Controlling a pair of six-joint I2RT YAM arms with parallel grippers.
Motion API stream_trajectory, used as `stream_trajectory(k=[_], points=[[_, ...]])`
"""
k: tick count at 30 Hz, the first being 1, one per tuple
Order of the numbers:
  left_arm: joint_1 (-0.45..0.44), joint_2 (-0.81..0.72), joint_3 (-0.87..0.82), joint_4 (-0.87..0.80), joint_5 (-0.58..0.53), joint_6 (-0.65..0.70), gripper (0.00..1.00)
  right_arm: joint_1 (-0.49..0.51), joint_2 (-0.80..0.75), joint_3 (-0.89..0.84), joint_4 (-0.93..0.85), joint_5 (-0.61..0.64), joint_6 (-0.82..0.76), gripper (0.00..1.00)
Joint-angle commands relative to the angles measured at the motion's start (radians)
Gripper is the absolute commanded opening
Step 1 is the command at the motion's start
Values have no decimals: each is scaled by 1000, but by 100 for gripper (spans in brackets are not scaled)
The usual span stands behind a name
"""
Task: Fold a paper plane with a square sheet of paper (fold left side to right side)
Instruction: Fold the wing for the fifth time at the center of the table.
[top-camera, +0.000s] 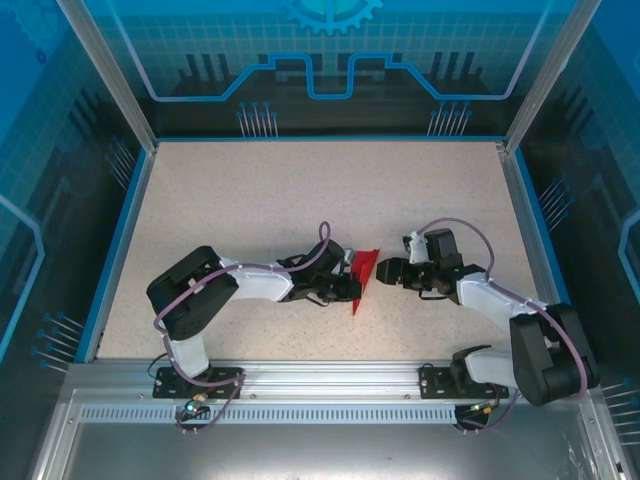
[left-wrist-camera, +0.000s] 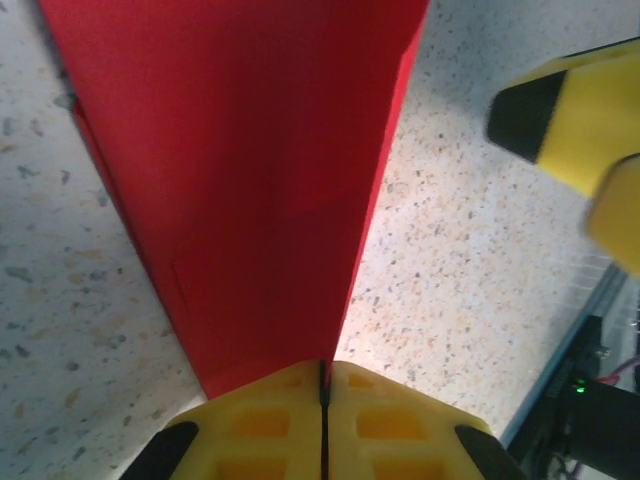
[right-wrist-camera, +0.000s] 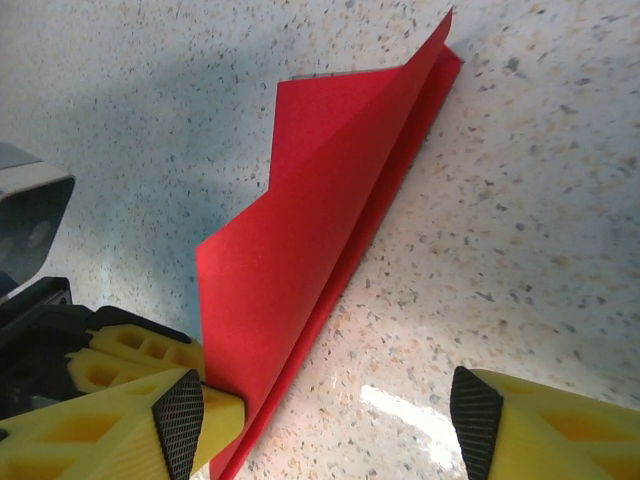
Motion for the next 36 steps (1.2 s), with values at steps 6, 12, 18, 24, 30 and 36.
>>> stream_trajectory(k=[6, 12, 18, 24, 30, 36], points=[[31, 10, -70, 207, 73, -105, 7, 48, 88, 9, 124, 16, 71, 63], [44, 44, -97, 283, 91, -159, 6, 59, 147, 4, 238, 1, 137, 57], [49, 60, -115, 319, 89, -186, 6, 64, 178, 18, 258, 11, 162, 51], [53, 80, -129, 364, 95, -215, 5, 75, 222, 47, 257, 21, 179, 47], [54, 96, -143, 400, 90, -242, 4, 84, 254, 77, 233, 33, 190, 46], [55, 120, -148, 441, 96, -270, 3, 97, 290, 120, 170, 56, 197, 44]])
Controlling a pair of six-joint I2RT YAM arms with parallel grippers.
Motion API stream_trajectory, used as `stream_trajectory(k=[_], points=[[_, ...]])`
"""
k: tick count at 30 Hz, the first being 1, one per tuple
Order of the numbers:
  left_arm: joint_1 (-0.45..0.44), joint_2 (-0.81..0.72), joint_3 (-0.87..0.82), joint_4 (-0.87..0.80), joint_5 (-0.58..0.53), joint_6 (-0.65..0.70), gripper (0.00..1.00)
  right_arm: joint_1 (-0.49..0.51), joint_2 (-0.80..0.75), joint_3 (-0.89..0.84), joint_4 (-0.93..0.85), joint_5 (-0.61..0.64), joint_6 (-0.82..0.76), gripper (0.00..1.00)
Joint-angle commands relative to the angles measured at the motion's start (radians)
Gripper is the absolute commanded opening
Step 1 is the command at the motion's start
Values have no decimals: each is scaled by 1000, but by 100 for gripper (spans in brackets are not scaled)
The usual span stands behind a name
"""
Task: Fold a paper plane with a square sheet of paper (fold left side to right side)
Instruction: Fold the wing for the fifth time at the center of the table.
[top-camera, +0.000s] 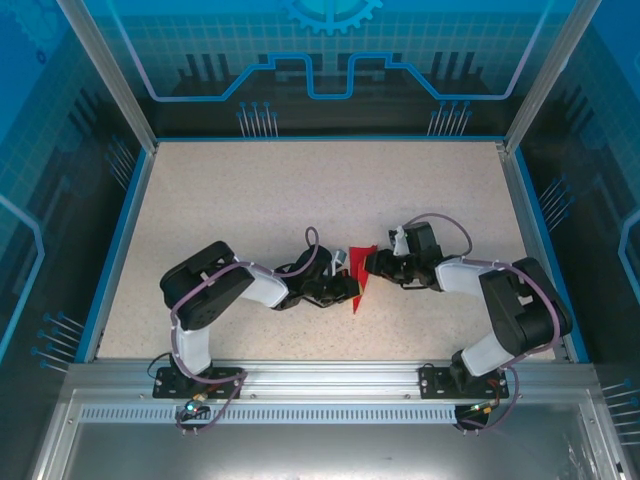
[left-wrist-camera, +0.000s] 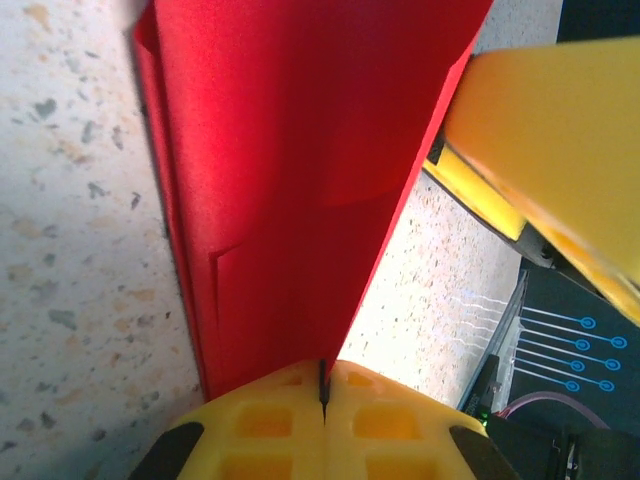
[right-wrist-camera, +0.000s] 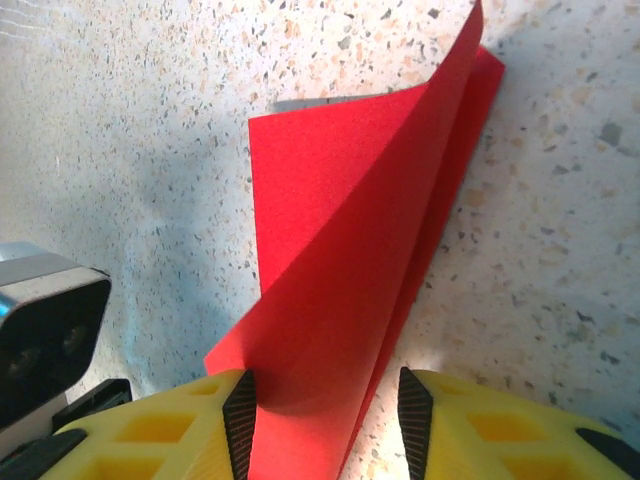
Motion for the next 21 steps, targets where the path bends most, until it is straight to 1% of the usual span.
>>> stream_trajectory(k=[1, 15, 21], points=[[10, 27, -13, 58, 19, -32, 3, 22, 29, 40, -46, 19, 16, 44], [10, 30, -19, 89, 20, -51, 3, 43, 71, 80, -98, 42, 29, 41], [9, 28, -17, 87, 21, -54, 9, 43, 83, 82, -102, 42, 30, 39]])
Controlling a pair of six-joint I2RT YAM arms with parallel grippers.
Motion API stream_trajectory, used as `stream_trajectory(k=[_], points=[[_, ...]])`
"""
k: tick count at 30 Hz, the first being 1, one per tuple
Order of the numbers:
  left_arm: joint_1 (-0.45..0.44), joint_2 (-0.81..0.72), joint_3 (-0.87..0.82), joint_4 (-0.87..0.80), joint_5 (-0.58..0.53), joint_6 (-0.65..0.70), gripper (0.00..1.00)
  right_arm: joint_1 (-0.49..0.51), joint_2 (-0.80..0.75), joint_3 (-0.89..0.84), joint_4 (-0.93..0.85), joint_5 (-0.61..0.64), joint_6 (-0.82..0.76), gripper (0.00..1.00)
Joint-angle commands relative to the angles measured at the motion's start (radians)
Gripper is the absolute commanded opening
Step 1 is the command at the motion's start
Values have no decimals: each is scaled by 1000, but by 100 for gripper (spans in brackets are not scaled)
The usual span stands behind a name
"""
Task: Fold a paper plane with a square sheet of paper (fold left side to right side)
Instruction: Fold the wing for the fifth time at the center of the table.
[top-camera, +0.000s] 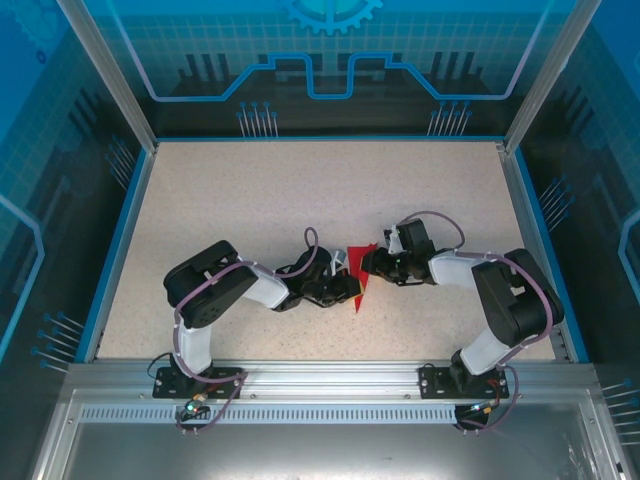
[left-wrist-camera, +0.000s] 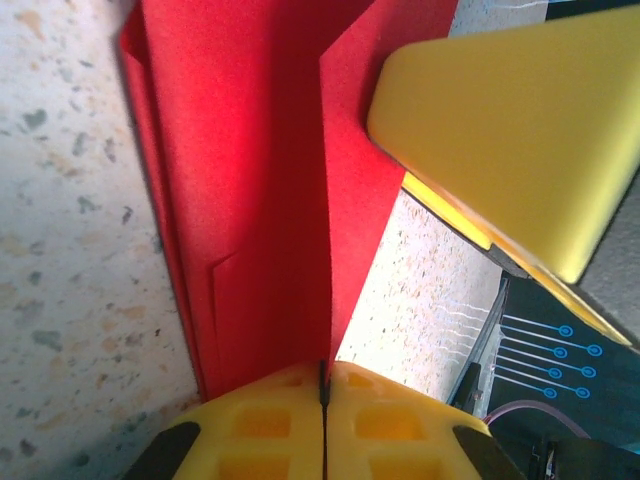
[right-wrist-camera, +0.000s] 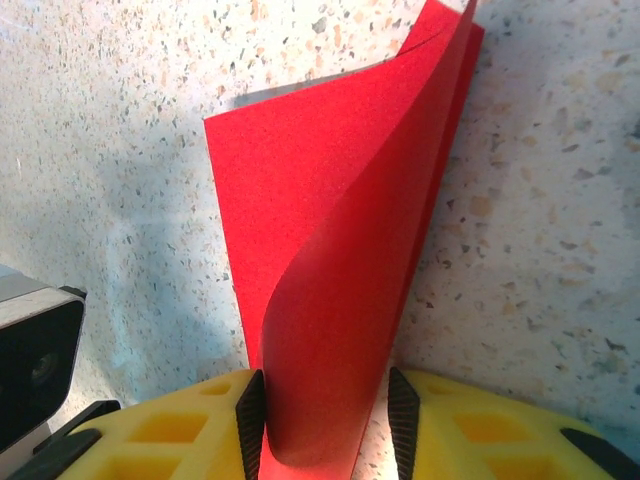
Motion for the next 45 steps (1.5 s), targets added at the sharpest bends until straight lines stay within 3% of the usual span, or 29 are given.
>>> stream_trajectory(k=[1, 19, 28, 45], points=[[10, 7, -11, 25, 18, -8, 9, 16, 22, 17, -33, 12, 8, 39], [15, -56, -17, -13, 13, 18, 21, 17, 30, 19, -37, 9, 0, 38], [76, -146, -60, -61, 14, 30, 27, 17, 27, 22, -43, 7, -4, 38], [129, 31, 64, 16, 159, -51, 26, 17, 22, 22, -46, 2, -7, 38]])
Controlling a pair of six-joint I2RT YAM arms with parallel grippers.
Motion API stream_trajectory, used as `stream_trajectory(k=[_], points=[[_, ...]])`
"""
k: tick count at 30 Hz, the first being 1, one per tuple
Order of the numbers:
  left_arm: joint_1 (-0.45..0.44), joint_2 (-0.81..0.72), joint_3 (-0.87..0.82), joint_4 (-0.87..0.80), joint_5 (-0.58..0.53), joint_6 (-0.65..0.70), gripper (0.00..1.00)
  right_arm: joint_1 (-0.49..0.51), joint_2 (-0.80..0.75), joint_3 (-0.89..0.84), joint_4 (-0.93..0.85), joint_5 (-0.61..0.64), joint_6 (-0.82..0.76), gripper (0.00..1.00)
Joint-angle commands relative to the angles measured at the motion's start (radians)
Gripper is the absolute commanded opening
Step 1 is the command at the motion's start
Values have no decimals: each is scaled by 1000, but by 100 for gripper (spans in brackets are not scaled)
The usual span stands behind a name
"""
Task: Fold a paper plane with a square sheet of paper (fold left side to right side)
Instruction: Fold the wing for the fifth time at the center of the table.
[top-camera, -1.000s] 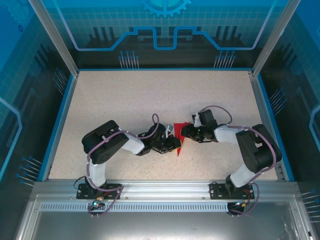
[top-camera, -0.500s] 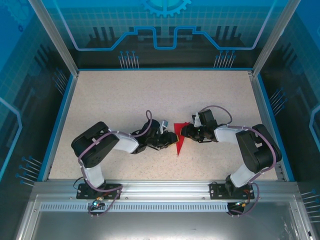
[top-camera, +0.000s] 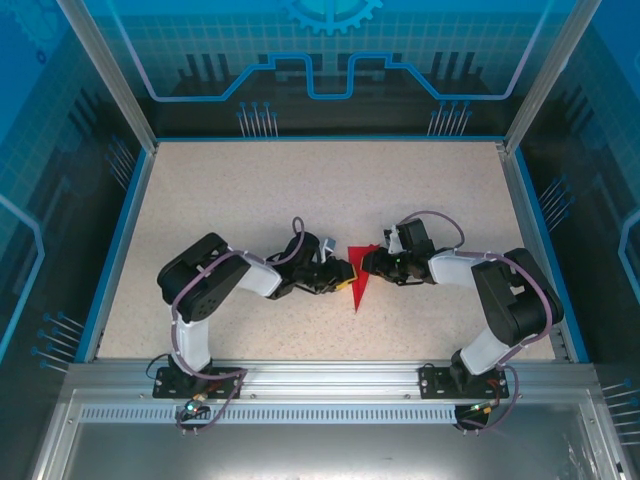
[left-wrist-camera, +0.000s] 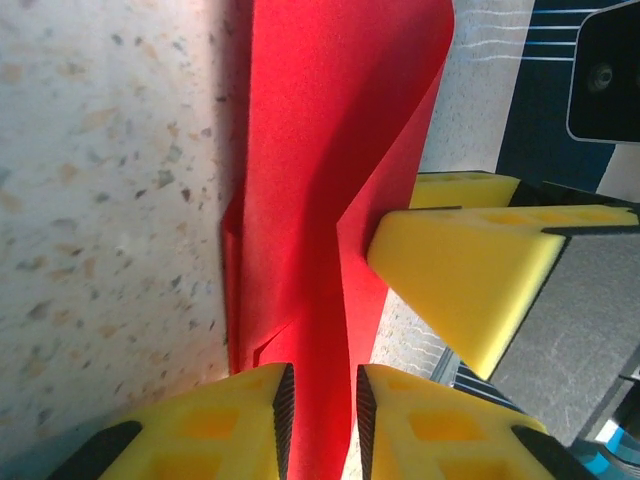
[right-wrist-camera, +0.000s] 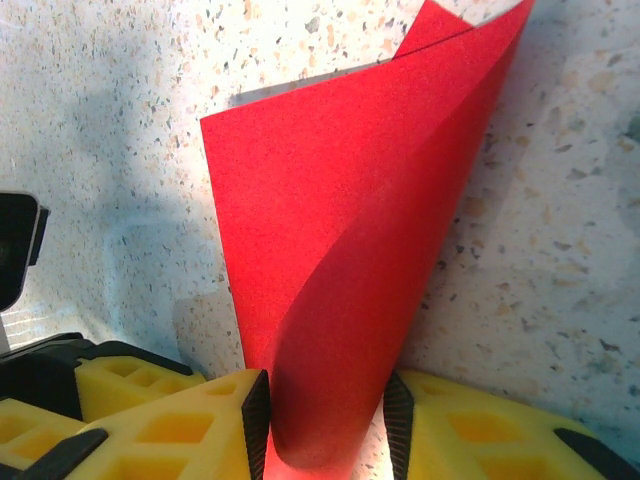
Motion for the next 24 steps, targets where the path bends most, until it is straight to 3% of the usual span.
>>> stream_trajectory(k=[1, 12, 16, 22, 24], points=[[7, 30, 35, 46, 50, -28, 25, 17, 19, 16, -36, 1, -7, 38], [7, 82, 66, 74, 75, -52, 23, 17, 21, 20, -36, -5, -7, 38], [7, 91, 68, 107, 87, -64, 17, 17, 26, 23, -39, -9, -7, 38], [8, 82, 60, 111, 77, -58, 0, 16, 6, 23, -40, -11, -10, 38], [9, 70, 50, 104, 67, -49, 0, 11, -15, 23, -38, -16, -17, 40]])
